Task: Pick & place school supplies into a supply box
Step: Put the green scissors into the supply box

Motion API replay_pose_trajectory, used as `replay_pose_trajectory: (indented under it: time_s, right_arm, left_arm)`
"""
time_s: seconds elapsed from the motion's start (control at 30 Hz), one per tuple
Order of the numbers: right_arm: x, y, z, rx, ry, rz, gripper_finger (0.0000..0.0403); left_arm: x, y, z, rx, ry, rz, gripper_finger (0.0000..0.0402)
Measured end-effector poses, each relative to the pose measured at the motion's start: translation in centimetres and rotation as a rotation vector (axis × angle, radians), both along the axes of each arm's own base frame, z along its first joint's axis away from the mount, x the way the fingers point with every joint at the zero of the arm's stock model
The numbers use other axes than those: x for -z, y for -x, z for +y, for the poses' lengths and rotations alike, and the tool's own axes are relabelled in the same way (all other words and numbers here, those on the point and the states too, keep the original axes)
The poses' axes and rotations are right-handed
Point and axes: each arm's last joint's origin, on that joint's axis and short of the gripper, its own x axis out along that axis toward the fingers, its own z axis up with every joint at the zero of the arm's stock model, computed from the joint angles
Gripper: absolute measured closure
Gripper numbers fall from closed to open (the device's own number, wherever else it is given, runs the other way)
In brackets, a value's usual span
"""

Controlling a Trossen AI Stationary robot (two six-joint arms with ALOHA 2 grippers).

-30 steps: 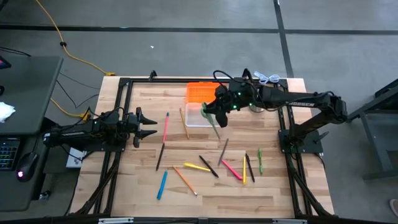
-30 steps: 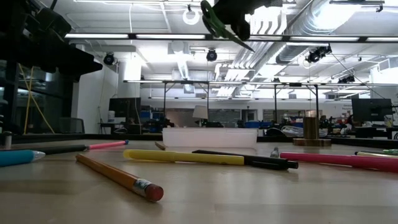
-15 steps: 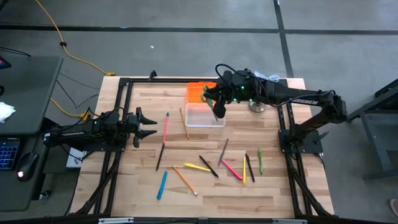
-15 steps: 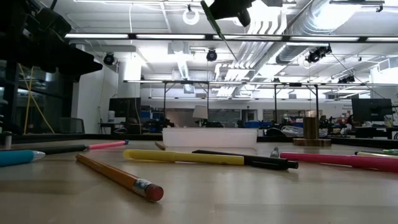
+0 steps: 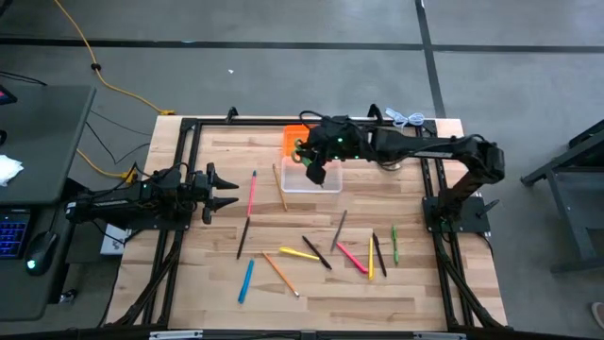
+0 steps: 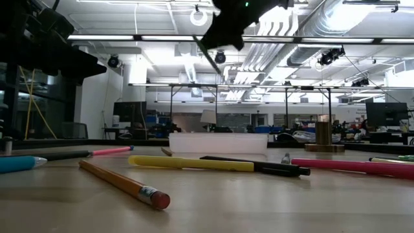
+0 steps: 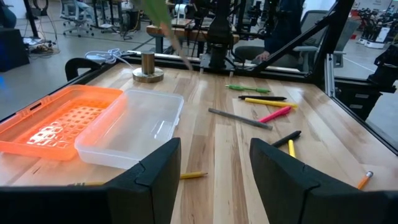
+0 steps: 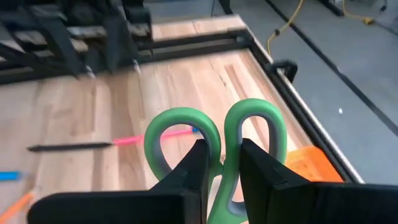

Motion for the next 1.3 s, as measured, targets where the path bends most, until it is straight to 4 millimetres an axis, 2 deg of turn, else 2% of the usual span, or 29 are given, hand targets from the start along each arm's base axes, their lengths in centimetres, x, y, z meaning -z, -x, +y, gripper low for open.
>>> replay_pose_trajectory:
  time_s: [0.3, 0.67, 0.9, 1.3]
  right_arm:
    - [3.5, -1.3, -2.3, -0.027, 0.031, 0.114, 0.0355]
    - [6.4, -1.8, -4.2, -0.082, 0.102, 0.237, 0.0354]
    - [7.0, -1.6, -4.7, -0.116, 0.146, 0.297, 0.0352]
    - [7.0, -1.5, -4.7, -0.136, 0.166, 0.300, 0.0352]
  left_arm:
    - [0.0, 0.0, 0.0, 0.001, 0.000, 0.001, 0.0179]
    - [0.0, 0.0, 0.0, -0.002, 0.000, 0.001, 0.0179]
    - [0.0, 0.0, 0.0, -0.005, 0.000, 0.002, 0.0179]
    - [0.0, 0.0, 0.0, -0.005, 0.000, 0.001, 0.0179]
